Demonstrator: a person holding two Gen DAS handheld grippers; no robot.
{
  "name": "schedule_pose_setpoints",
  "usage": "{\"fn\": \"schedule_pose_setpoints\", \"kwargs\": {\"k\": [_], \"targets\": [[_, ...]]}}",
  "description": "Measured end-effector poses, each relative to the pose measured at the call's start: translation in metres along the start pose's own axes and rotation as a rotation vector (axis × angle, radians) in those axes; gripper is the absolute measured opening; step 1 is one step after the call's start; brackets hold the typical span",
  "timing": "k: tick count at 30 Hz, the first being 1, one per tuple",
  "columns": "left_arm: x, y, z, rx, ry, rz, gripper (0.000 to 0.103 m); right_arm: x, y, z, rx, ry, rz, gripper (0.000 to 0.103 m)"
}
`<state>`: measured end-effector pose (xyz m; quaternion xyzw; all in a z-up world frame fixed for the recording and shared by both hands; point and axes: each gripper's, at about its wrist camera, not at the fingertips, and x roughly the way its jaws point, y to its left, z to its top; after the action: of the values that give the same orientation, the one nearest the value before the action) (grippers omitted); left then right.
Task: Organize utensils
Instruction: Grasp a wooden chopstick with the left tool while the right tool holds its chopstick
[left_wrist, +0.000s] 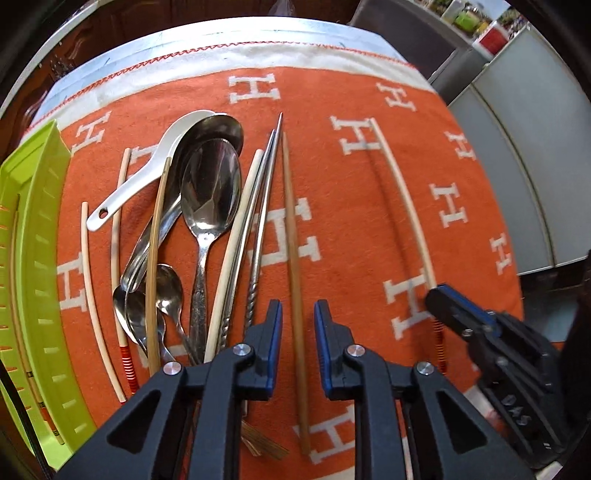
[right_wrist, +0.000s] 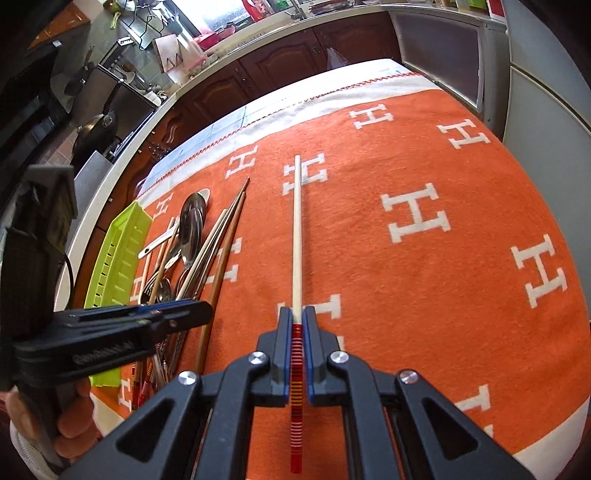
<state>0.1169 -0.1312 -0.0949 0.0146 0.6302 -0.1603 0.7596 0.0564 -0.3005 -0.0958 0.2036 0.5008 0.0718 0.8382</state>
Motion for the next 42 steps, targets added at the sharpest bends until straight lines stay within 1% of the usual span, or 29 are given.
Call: {"fn": "schedule_pose_setpoints", "kwargs": {"k": [2, 12, 13, 14, 16, 17, 18, 22, 24, 28, 30, 31, 33, 34, 36, 38, 40, 42], "targets": [[0.007, -0.003, -0.002, 0.004, 0.012, 0.012, 0.015, -0.001, -0.001, 0.0, -0.002, -0.002, 0.006, 0.005], [0.015, -0.033, -0.004, 0.083, -0.062, 0.13, 0.015, -0.001, -0.007, -0.002, 0.013, 0.005, 0.031, 0.005], [0.015, -0.032, -0.004, 0.089, -0.071, 0.132, 0.006, -0.001, -0.007, -0.003, 0.014, 0.007, 0.032, 0.005], [0.016, -0.033, -0.005, 0.092, -0.078, 0.118, 0.004, -0.001, -0.007, -0.004, 0.015, 0.008, 0.031, 0.005], [0.017, -0.035, -0.005, 0.088, -0.081, 0.116, 0.004, -0.001, -0.006, -0.003, 0.028, 0.017, 0.042, 0.005], [0.015, -0.034, -0.005, 0.083, -0.076, 0.1, 0.004, -0.002, -0.006, -0.003, 0.036, 0.019, 0.051, 0.005], [0.013, -0.033, -0.006, 0.073, -0.074, 0.066, 0.004, -0.003, -0.006, -0.002, 0.047, 0.02, 0.06, 0.005], [-0.013, -0.028, -0.011, 0.059, -0.119, 0.032, 0.004, -0.011, 0.001, 0.001, 0.048, -0.001, 0.069, 0.005], [-0.034, -0.021, -0.015, 0.046, -0.15, 0.012, 0.004, -0.015, 0.006, 0.002, 0.038, -0.009, 0.072, 0.005], [-0.079, 0.008, -0.027, 0.01, -0.233, 0.012, 0.004, -0.025, 0.022, 0.001, 0.009, -0.014, 0.083, 0.005], [-0.1, 0.027, -0.032, -0.021, -0.265, 0.037, 0.004, -0.027, 0.032, 0.002, -0.002, 0.002, 0.106, 0.005], [-0.112, 0.04, -0.036, -0.04, -0.288, 0.074, 0.004, -0.028, 0.04, 0.002, -0.013, 0.012, 0.121, 0.005], [-0.132, 0.07, -0.041, -0.082, -0.339, 0.183, 0.004, -0.03, 0.064, 0.003, -0.057, 0.026, 0.151, 0.005], [-0.14, 0.084, -0.044, -0.101, -0.349, 0.207, 0.004, -0.03, 0.075, 0.003, -0.079, 0.031, 0.162, 0.005], [-0.144, 0.117, -0.045, -0.157, -0.349, 0.253, 0.004, -0.03, 0.104, 0.002, -0.136, 0.038, 0.19, 0.005], [-0.144, 0.143, -0.045, -0.191, -0.345, 0.274, 0.004, -0.026, 0.132, 0.002, -0.184, 0.048, 0.213, 0.005], [-0.138, 0.163, -0.046, -0.208, -0.331, 0.262, 0.004, -0.018, 0.161, 0.004, -0.226, 0.06, 0.236, 0.005], [-0.13, 0.181, -0.045, -0.218, -0.312, 0.223, 0.004, -0.01, 0.182, 0.006, -0.247, 0.063, 0.25, 0.005]]}}
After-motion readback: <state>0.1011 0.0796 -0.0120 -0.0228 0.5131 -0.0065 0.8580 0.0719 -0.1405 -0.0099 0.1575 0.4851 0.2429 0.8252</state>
